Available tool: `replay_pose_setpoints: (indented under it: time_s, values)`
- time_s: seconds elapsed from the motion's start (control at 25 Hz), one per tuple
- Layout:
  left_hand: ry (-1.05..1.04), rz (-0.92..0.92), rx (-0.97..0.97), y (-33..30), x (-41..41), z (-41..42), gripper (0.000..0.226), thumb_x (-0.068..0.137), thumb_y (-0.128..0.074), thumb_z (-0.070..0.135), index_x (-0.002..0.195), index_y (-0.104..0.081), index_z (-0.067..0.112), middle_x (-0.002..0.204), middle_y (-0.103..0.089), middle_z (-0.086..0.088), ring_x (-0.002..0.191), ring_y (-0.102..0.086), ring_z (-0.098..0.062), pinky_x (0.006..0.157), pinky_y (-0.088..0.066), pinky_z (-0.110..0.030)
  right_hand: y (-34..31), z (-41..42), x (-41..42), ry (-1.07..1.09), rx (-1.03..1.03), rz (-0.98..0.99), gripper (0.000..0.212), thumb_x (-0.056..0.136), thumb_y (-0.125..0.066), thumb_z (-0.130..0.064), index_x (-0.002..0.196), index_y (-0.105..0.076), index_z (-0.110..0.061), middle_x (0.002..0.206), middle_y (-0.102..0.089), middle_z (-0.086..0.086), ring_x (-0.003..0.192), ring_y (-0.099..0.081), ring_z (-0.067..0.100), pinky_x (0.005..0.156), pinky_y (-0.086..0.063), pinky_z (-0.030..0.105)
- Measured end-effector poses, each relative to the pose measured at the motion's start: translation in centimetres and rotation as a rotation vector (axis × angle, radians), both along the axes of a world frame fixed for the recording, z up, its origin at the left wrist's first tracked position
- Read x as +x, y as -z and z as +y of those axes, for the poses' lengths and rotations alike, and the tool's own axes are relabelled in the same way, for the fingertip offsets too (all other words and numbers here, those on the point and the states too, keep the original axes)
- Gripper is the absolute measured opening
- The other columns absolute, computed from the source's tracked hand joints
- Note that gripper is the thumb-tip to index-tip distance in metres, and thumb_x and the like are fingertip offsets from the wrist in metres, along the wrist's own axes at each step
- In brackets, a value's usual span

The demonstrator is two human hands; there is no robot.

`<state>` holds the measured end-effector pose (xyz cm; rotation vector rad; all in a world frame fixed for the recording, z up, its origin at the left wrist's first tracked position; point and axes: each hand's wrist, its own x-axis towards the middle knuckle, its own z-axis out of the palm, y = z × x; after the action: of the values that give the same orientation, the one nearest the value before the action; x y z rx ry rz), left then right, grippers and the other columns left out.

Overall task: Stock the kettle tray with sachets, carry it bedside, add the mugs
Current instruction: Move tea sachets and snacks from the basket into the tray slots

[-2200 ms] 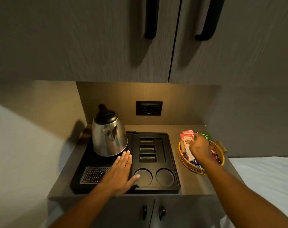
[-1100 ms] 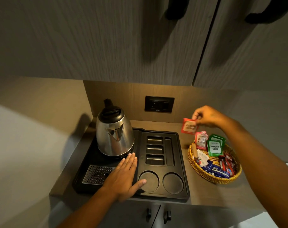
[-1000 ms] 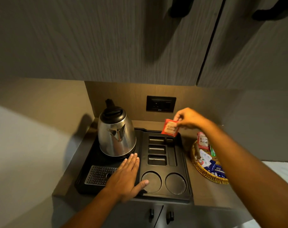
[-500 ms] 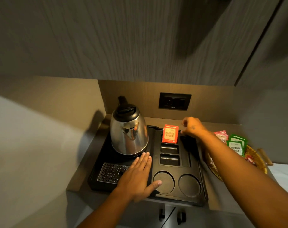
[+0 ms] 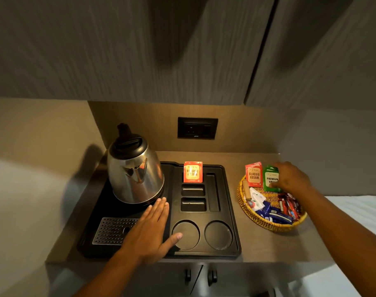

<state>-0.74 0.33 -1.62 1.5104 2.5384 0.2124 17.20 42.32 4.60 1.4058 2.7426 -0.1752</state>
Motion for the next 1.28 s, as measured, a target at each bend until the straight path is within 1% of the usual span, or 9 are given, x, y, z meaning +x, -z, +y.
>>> replay_pose_setpoints:
  time_s: [0.2, 0.36, 0.48, 0.6, 0.76, 0.88, 1.04, 1.16, 1.28]
  values:
    - [-0.007, -0.007, -0.021, -0.2, 0.1, 0.1, 0.096, 0.080, -0.002, 0.085, 0.148, 0.020, 0.022, 0.159, 0.024, 0.004, 0.145, 0.025, -0.010, 0.119, 0.010, -0.032, -0.1, 0.9, -0.2, 0.002, -0.001, -0.002, 0.067, 0.063, -0.087, -0.036, 0.121, -0.056, -0.021, 0.109, -0.059, 0.010, 0.094, -0.063, 0.029, 0.071, -0.053, 0.038]
    - [-0.013, -0.002, -0.032, -0.2, 0.1, 0.1, 0.096, 0.079, -0.001, 0.086, 0.148, 0.021, 0.023, 0.159, 0.024, 0.004, 0.145, 0.025, -0.011, 0.121, 0.008, -0.034, -0.4, 1.5, 0.0, 0.021, -0.052, 0.028, 0.043, 0.068, -0.084, -0.031, 0.102, -0.063, -0.015, 0.098, -0.067, 0.008, 0.081, -0.067, 0.024, 0.068, -0.056, 0.035]
    - [-0.014, -0.001, -0.012, -0.2, 0.1, 0.1, 0.096, 0.079, 0.000, 0.086, 0.148, 0.020, 0.023, 0.160, 0.022, 0.004, 0.145, 0.024, -0.010, 0.120, 0.009, -0.033, -1.6, 1.8, 0.1, 0.018, -0.155, 0.025, 0.015, 0.080, -0.074, -0.024, 0.084, -0.061, -0.019, 0.092, -0.070, 0.011, 0.073, -0.066, 0.019, 0.067, -0.058, 0.035]
    - [-0.003, 0.003, 0.014, -0.2, 0.1, 0.0, 0.097, 0.081, -0.004, 0.085, 0.151, 0.014, 0.021, 0.161, 0.017, 0.003, 0.146, 0.022, -0.010, 0.119, 0.010, -0.031, -5.1, 1.3, 0.2, -0.007, -0.158, 0.057, 0.016, 0.089, -0.061, -0.021, 0.078, -0.053, -0.027, 0.089, -0.067, 0.009, 0.070, -0.062, 0.016, 0.059, -0.049, 0.030]
    - [0.010, 0.014, 0.040, -0.3, 0.1, -0.1, 0.098, 0.084, -0.007, 0.083, 0.154, 0.006, 0.017, 0.162, 0.012, 0.001, 0.147, 0.019, -0.010, 0.119, 0.008, -0.031, -8.0, -5.1, -3.7, -0.250, -0.227, 0.193, 0.009, 0.089, -0.059, -0.020, 0.090, -0.056, -0.028, 0.091, -0.065, 0.004, 0.077, -0.062, 0.017, 0.060, -0.048, 0.030]
    - [0.009, 0.019, 0.034, -0.2, 0.1, -0.2, 0.097, 0.084, -0.006, 0.083, 0.154, 0.006, 0.017, 0.162, 0.012, 0.001, 0.147, 0.018, -0.010, 0.121, 0.005, -0.033, -5.8, -12.3, -9.2, -0.442, -0.346, 0.127, 0.020, 0.092, -0.058, -0.017, 0.112, -0.058, -0.017, 0.110, -0.064, 0.009, 0.097, -0.061, 0.023, 0.081, -0.052, 0.036]
    - [0.004, 0.020, 0.042, -0.2, 0.1, -0.2, 0.096, 0.085, -0.007, 0.083, 0.154, 0.006, 0.018, 0.163, 0.011, 0.000, 0.147, 0.017, -0.010, 0.121, 0.005, -0.032, -2.9, -16.0, -14.3, -0.438, -0.370, 0.042, 0.036, 0.093, -0.056, -0.014, 0.129, -0.053, -0.014, 0.128, -0.059, 0.012, 0.114, -0.058, 0.028, 0.095, -0.050, 0.043]
    - [0.005, 0.030, 0.037, -0.1, 0.1, -0.2, 0.096, 0.085, -0.007, 0.083, 0.154, 0.005, 0.017, 0.163, 0.010, -0.001, 0.148, 0.017, -0.011, 0.120, 0.005, -0.032, -1.1, -15.9, -15.5, -0.415, -0.381, 0.018, 0.038, 0.091, -0.058, -0.014, 0.130, -0.053, -0.014, 0.129, -0.059, 0.013, 0.115, -0.058, 0.028, 0.094, -0.048, 0.042]
    - [0.003, 0.023, 0.038, 0.0, 0.1, -0.2, 0.097, 0.084, -0.006, 0.083, 0.154, 0.005, 0.017, 0.163, 0.010, 0.000, 0.148, 0.016, -0.011, 0.120, 0.006, -0.032, 0.1, -16.0, -16.0, -0.353, -0.445, 0.110, 0.038, 0.090, -0.062, -0.018, 0.127, -0.054, -0.013, 0.126, -0.062, 0.012, 0.110, -0.061, 0.026, 0.087, -0.052, 0.038]
